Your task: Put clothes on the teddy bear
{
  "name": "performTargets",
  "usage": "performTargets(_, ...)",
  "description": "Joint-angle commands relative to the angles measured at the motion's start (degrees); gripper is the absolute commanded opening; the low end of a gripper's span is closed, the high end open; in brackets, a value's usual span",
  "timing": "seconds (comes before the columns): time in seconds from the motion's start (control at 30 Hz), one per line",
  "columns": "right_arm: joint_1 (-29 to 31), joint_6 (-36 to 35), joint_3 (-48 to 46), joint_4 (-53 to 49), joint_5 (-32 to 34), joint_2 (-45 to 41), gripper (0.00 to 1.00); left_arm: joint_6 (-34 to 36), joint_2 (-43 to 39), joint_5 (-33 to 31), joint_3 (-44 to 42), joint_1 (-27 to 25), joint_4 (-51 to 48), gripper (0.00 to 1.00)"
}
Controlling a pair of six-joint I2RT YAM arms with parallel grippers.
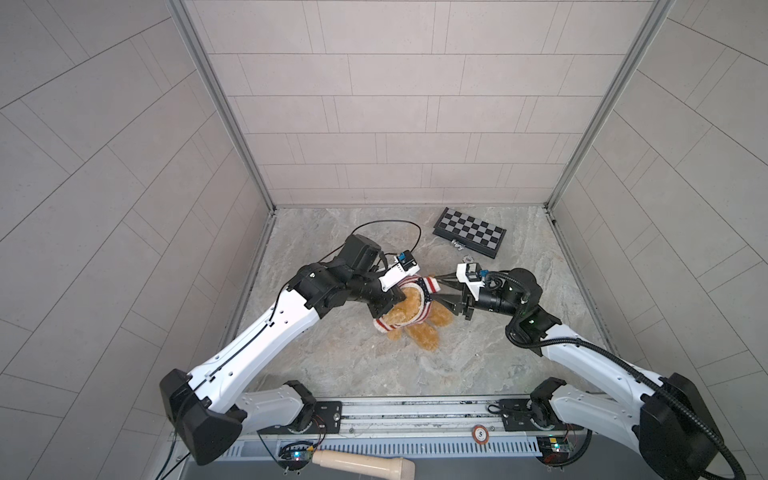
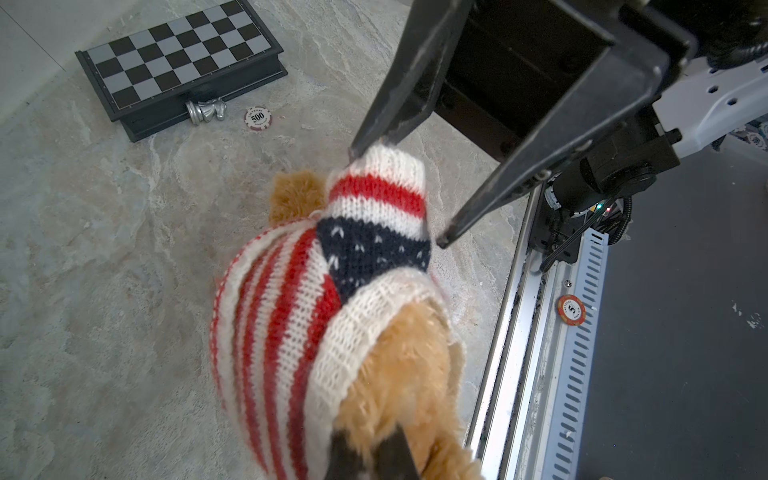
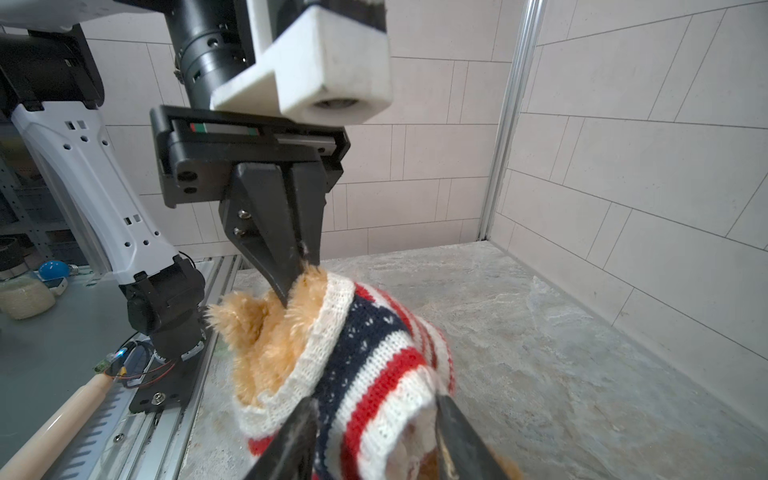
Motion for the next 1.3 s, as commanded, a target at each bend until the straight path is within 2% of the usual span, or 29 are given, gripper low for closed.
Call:
performTargets(0.0, 0.4, -2.4, 0.2, -1.5, 0.3, -1.1, 0.45, 0.8, -1.2, 0.5, 0.0, -0.3, 2.3, 0.0)
performTargets(0.07, 0.5, -2.2, 0.8, -0.6, 0.9, -0.2, 0.33, 0.8, -1.1, 0.7, 0.0, -0.5, 2.3, 0.0)
performTargets(0.13, 0.5, -2.1, 1.8, -0.4, 1.5, 0.6, 0.14, 0.9, -1.1, 0.5, 0.1, -0.9, 2.1, 0.0)
performTargets(0.17, 0.6, -1.9, 2.2, -0.2, 2.4, 0.9, 0.0, 1.3, -1.1, -0.1, 0.2, -1.2, 1.8, 0.0)
performTargets(0.3, 0.0, 0.8, 3.0, -2.5, 16.7, 1.7, 0.0, 1.9, -2.2, -1.7, 0.5, -2.2, 1.7, 0.0)
performTargets(0.43, 0.1, 2.6, 10.2, -14.3, 28.4, 8.3, 0.0, 3.1, -1.9, -3.2, 1.7, -4.1, 1.2, 0.0)
performTargets(0.57, 0.1, 6.0, 11.8, -18.8, 37.5, 11.8, 0.0, 3.8, -1.8, -4.2, 2.2, -5.2, 0.5, 0.0)
performTargets(0.63, 0.1, 6.1, 13.4, -21.9, 37.9, 13.6, 0.0, 3.8, -1.9, -4.1, 1.7, -5.3, 0.9, 0.0)
performTargets(0.83, 1.1, 5.9, 11.8, -21.4, 31.2, 17.4, 0.0, 0.5, -3.0, -4.2, -0.5, -5.4, 6.6, 0.0)
performTargets(0.93, 3.5, 1.6, 6.7, -16.6, 26.0, 16.9, 0.0, -4.6, -3.9, -6.0, -2.6, -5.4, 12.9, 0.0)
performTargets(1.03, 7.2, -5.2, -0.1, -10.9, 24.7, 14.4, 0.0, -7.6, -3.5, -7.3, -2.9, -5.0, 15.1, 0.0)
performTargets(1.1, 7.2, -5.3, -4.2, -5.4, 22.7, 12.8, 0.0, -8.2, -3.3, -7.6, -2.9, -4.9, 15.6, 0.0)
performTargets(1.13, 7.1, -6.1, -6.5, -1.9, 22.4, 11.5, 0.0, -8.5, -3.5, -7.9, -3.2, -4.7, 15.9, 0.0)
performTargets(1.2, 7.0, -5.6, -10.2, 3.8, 26.2, 9.4, 0.01, -9.2, -3.7, -7.3, -3.6, -4.4, 16.1, 0.0)
performTargets(1.27, 6.0, -5.0, -10.5, 3.1, 26.7, 5.8, 0.2, -9.6, -4.0, -6.9, -3.8, -4.2, 15.9, 0.0)
